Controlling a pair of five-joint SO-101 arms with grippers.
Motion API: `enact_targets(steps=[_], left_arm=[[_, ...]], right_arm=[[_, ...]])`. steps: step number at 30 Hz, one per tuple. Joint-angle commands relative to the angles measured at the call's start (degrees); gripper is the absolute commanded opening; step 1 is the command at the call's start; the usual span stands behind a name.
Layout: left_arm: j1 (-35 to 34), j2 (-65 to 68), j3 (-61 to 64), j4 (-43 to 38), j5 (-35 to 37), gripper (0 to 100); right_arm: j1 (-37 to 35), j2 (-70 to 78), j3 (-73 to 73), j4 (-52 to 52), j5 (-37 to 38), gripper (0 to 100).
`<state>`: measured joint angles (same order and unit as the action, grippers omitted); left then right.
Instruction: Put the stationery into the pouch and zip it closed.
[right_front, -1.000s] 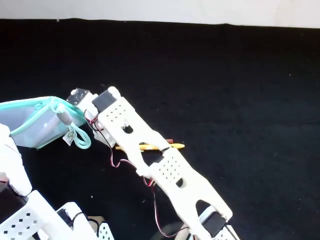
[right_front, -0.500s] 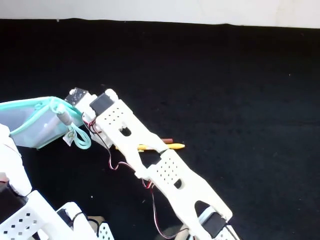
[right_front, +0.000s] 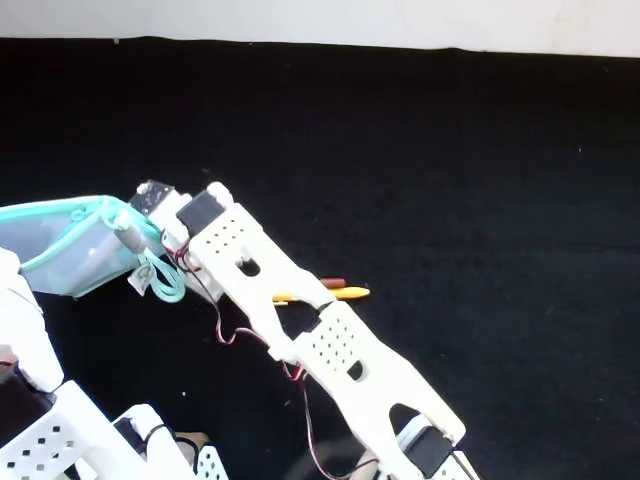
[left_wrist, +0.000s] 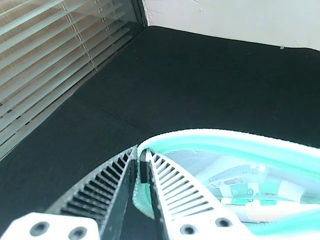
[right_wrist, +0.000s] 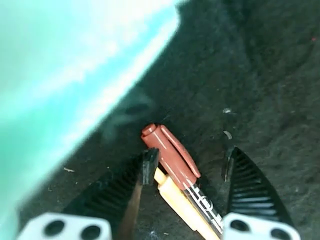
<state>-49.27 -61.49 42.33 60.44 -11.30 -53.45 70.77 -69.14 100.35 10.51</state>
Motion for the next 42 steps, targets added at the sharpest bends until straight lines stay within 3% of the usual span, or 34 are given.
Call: enact_targets(steps=[1,9,11,14,17,28,36,42], left_arm=[[-0.3,1.2,1.5,-0.1,0.0,1],[-0.3,1.1,1.6,0.0,0.0,1],[-0.3,1.1,1.6,0.0,0.0,1],[-0.3,1.1,1.7,0.0,0.0,1],[-0.3,1.1,1.7,0.0,0.0,1],[-0.3,1.1,1.7,0.0,0.0,1],[-0.3,1.1,1.8,0.0,0.0,1],[1.2,1.1,1.8,0.0,0.0,1]], right_arm=[[-1.1,1.2,3.4,0.8,-1.3,22.8],[-1.1,0.7,3.5,0.7,-1.6,22.4],[-1.1,1.5,3.0,0.7,-1.6,17.0],[-0.8,1.7,2.9,0.7,-1.9,0.0],[0.0,1.7,1.5,0.5,-4.3,0.2],[10.1,1.5,-32.1,0.8,-10.5,0.8],[13.0,-21.5,-32.0,-2.4,-11.8,0.8],[8.6,-40.9,-31.9,-20.2,-17.1,0.8]])
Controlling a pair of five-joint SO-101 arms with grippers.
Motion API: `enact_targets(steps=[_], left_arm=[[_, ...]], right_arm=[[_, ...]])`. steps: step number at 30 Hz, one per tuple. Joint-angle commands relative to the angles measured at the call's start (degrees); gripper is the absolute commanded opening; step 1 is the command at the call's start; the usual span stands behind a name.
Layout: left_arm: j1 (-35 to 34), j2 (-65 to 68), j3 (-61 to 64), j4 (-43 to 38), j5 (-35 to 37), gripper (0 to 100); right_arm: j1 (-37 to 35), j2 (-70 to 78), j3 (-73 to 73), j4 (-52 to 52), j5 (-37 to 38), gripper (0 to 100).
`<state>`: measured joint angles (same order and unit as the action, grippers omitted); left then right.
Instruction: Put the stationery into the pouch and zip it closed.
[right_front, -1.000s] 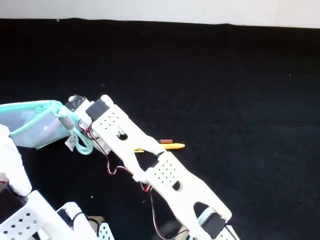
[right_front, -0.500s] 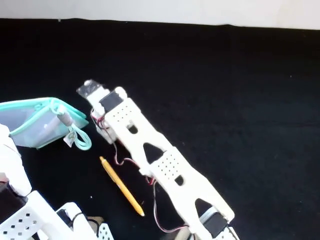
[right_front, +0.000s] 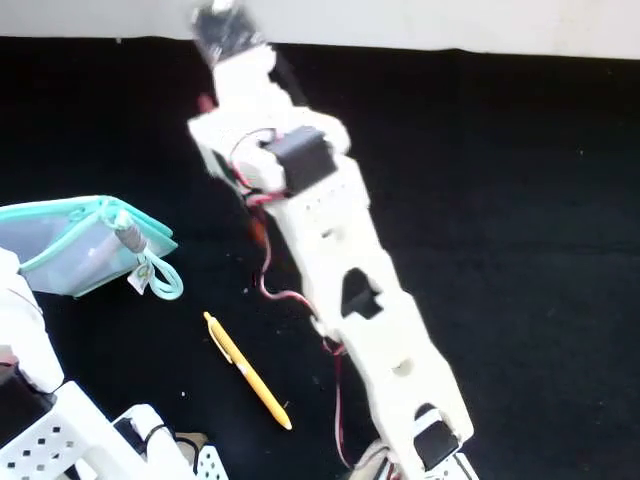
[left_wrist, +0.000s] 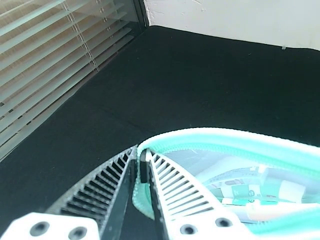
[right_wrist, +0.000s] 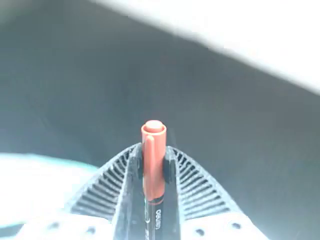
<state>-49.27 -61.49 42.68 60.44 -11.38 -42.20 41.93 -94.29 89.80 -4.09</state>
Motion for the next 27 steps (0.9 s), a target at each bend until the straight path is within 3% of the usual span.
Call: enact_targets(steps=[1,6,10,23,27], left_arm=[[2.2,1.1,1.5,0.0,0.1,1],[5.5,1.2,1.7,0.1,0.1,1],[6.2,1.2,2.8,0.0,0.1,1],[6.3,1.1,2.7,-0.3,0.2,1],[6.2,1.1,2.7,-0.4,0.1,1]], right_arm=[[-4.3,-14.2,-6.6,-13.1,-3.3,0.8],[-13.3,-17.4,-6.6,-25.4,-5.2,0.7],[-18.8,-16.1,-6.5,-27.8,-5.1,0.7],[-20.4,-4.7,-7.0,-27.5,-4.9,0.7],[-20.5,-1.9,-7.0,-22.2,-4.8,0.7]])
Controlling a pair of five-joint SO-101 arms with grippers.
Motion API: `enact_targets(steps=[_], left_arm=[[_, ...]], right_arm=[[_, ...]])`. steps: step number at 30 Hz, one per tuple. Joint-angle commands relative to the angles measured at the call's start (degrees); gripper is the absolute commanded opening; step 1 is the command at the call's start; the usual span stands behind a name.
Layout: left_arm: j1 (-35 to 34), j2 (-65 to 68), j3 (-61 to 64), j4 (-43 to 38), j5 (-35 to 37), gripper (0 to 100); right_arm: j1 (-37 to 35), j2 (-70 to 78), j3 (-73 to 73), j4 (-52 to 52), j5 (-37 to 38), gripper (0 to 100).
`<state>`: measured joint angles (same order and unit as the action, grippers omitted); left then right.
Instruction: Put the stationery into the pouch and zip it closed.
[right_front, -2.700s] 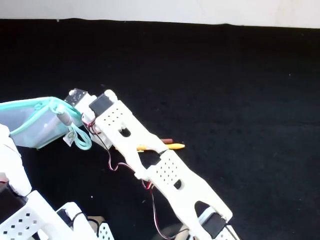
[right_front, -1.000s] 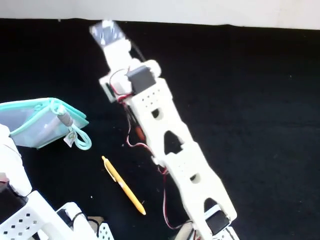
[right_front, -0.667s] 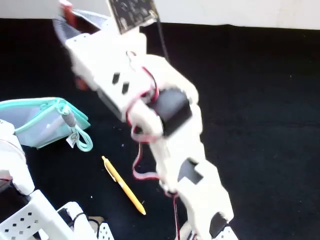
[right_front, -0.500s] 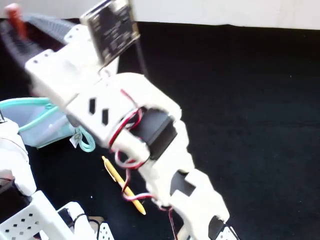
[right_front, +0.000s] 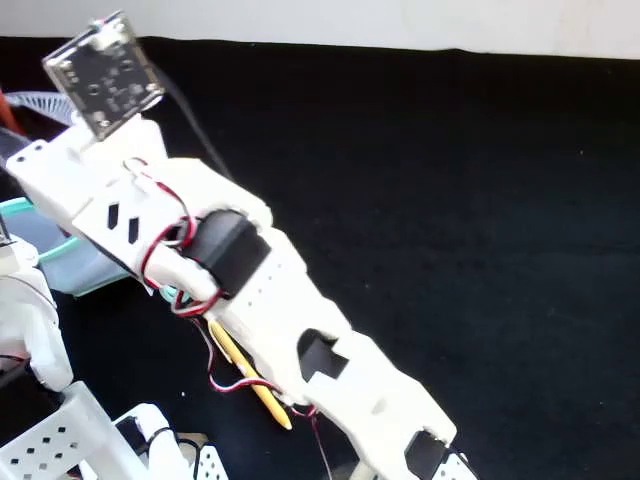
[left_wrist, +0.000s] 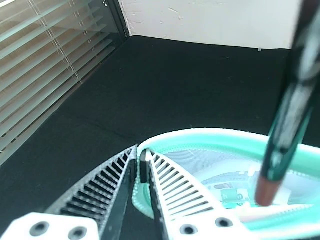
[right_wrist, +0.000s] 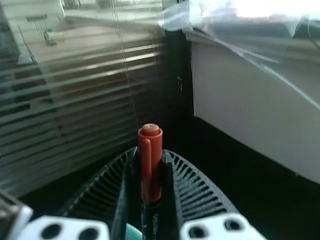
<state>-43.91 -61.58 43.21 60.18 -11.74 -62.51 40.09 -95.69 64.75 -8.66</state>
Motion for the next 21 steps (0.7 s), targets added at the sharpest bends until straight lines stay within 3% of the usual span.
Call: enact_targets(steps=[1,8,16,21], left_arm=[[0.8,1.2,2.2,-0.1,0.4,1],[0.8,1.2,2.2,-0.1,0.4,1],[0.6,1.2,2.2,-0.1,0.4,1],[0.6,1.2,2.2,-0.1,0.4,1]], right_arm=[[-0.3,0.0,-5.6,4.6,-0.3,0.7],[-0.7,-0.2,-5.7,8.6,-0.4,1.8],[-6.5,-4.9,-5.7,16.2,-0.3,35.8],[-5.3,-12.3,-5.7,16.6,-0.3,36.4]])
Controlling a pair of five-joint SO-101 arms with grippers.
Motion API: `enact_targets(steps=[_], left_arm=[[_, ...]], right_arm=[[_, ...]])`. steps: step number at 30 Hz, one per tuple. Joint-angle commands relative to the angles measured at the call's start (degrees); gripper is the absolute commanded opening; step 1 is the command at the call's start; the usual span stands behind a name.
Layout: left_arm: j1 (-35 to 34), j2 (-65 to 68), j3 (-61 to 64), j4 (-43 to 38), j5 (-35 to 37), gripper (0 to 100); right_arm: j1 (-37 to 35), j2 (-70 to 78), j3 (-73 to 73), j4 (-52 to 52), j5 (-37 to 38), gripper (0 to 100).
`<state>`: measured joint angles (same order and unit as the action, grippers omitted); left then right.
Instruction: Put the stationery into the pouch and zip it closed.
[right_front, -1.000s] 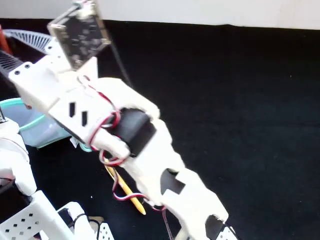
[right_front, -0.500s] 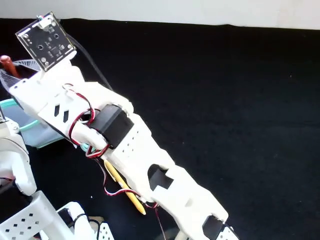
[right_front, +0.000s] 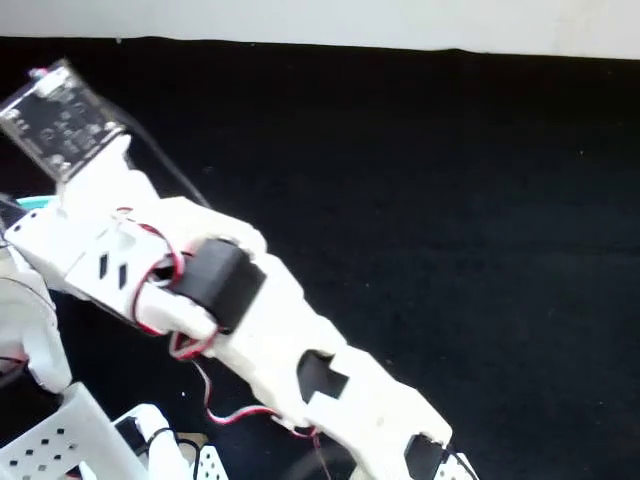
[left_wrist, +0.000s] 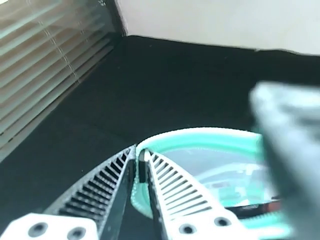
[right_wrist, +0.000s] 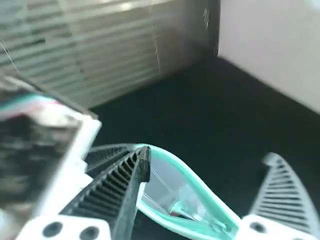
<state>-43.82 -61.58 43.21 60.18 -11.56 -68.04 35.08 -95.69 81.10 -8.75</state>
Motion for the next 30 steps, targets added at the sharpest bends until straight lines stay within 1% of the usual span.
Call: enact_targets(steps=[1,3,5,9,13,16,17,20,23,27,30], left_arm=[[0.5,1.2,2.2,-0.1,0.3,1],[0.5,1.2,2.2,-0.1,0.3,1],[0.5,1.2,2.2,0.0,0.3,1],[0.5,1.2,2.2,0.0,0.3,1],[0.5,1.2,2.2,0.1,0.3,1],[0.6,1.2,2.2,0.0,0.3,1],[0.6,1.2,2.2,0.0,0.3,1],[0.4,1.2,2.2,-0.1,0.3,1],[0.4,1.2,2.2,-0.1,0.3,1],[0.5,1.2,2.2,-0.1,0.3,1],[0.5,1.2,2.2,-0.1,0.3,1]], right_arm=[[1.0,-8.7,-5.6,0.1,-0.2,36.4],[2.8,-11.6,-5.6,0.7,-0.2,36.4],[6.5,-13.8,-5.6,1.5,-0.2,36.4],[18.6,-15.9,-5.5,7.3,-0.1,36.4],[30.5,-15.4,-4.9,20.7,0.0,35.5],[39.6,-13.4,3.6,20.1,1.9,32.4],[40.8,-13.3,7.1,20.1,2.5,31.7],[43.4,-12.9,18.6,20.1,8.5,31.0],[43.1,-13.2,34.8,20.1,12.9,31.0],[37.9,-13.2,53.8,20.0,13.4,31.0],[31.5,-13.2,60.8,18.9,12.8,31.0]])
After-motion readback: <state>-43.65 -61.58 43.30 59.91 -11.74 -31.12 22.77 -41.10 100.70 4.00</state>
